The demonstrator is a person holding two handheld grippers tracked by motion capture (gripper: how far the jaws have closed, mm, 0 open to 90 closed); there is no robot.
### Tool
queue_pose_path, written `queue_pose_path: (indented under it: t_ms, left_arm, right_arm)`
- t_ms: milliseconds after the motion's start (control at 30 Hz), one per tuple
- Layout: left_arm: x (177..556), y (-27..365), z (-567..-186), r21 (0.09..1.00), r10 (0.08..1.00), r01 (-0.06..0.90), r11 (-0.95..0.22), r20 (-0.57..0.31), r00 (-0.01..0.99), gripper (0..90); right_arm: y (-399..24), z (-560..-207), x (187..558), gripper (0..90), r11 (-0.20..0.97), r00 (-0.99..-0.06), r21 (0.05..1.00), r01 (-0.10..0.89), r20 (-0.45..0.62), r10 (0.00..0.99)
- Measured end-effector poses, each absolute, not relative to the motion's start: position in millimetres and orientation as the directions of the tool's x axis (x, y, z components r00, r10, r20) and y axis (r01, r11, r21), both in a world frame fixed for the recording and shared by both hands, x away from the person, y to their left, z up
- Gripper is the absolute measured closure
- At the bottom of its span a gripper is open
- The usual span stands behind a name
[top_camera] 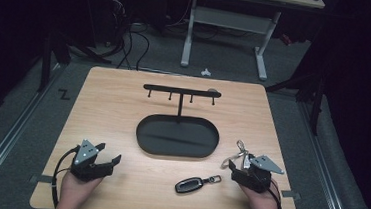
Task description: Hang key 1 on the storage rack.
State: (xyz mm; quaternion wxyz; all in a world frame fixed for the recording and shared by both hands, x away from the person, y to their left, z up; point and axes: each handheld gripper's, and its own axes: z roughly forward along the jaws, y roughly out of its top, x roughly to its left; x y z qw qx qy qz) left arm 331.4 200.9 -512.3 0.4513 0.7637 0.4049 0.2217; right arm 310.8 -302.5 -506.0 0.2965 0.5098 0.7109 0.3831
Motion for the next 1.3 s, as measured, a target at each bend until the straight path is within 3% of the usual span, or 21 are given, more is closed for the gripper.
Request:
queue_pose_path:
  t_ms: [500, 700, 733, 833, 933, 967, 1000, 1033, 1133, 1300]
  left_arm:
    - [348, 185, -514, 0.866, 0.813, 0.425, -0.264, -0.038, 0.582, 26.4]
    - [354, 174, -513, 0.869, 0.799, 0.409, -0.279, -0.027, 0.601, 26.4]
    - [355, 171, -513, 0.871, 0.795, 0.406, -0.277, -0.030, 0.606, 26.4]
    - [357, 166, -512, 0.873, 0.788, 0.399, -0.282, -0.026, 0.615, 26.4]
    - [358, 163, -511, 0.876, 0.782, 0.390, -0.285, -0.022, 0.623, 26.4]
    - [359, 162, -511, 0.876, 0.782, 0.388, -0.286, -0.021, 0.624, 26.4]
    - [359, 162, -512, 0.877, 0.784, 0.388, -0.284, -0.020, 0.620, 26.4]
    - [359, 163, -512, 0.877, 0.787, 0.386, -0.286, -0.015, 0.617, 26.1]
    - [358, 166, -510, 0.879, 0.793, 0.386, -0.280, -0.015, 0.609, 26.1]
    - [350, 178, -510, 0.880, 0.804, 0.388, -0.273, -0.012, 0.594, 26.2]
  right_arm:
    - [-306, -503, 287, 22.6, 0.195, -0.351, 0.840, 0.507, -0.005, 0.936]
    - [-294, -505, 279, 28.0, 0.218, -0.387, 0.829, 0.515, -0.002, 0.922]
    - [-286, -508, 276, 34.5, 0.234, -0.420, 0.817, 0.526, 0.010, 0.907]
    - [-281, -511, 273, 40.5, 0.248, -0.442, 0.809, 0.533, 0.016, 0.897]
    - [-267, -515, 263, 65.7, 0.285, -0.491, 0.787, 0.548, 0.027, 0.871]
    - [-267, -515, 263, 65.7, 0.285, -0.491, 0.787, 0.548, 0.027, 0.871]
    - [-263, -517, 260, 75.6, 0.306, -0.507, 0.770, 0.560, 0.026, 0.862]
    - [-261, -518, 260, 79.6, 0.320, -0.514, 0.762, 0.563, 0.019, 0.858]
    - [-257, -520, 262, 87.3, 0.339, -0.527, 0.743, 0.576, 0.021, 0.849]
    - [-250, -524, 273, 89.6, 0.367, -0.532, 0.719, 0.590, 0.004, 0.847]
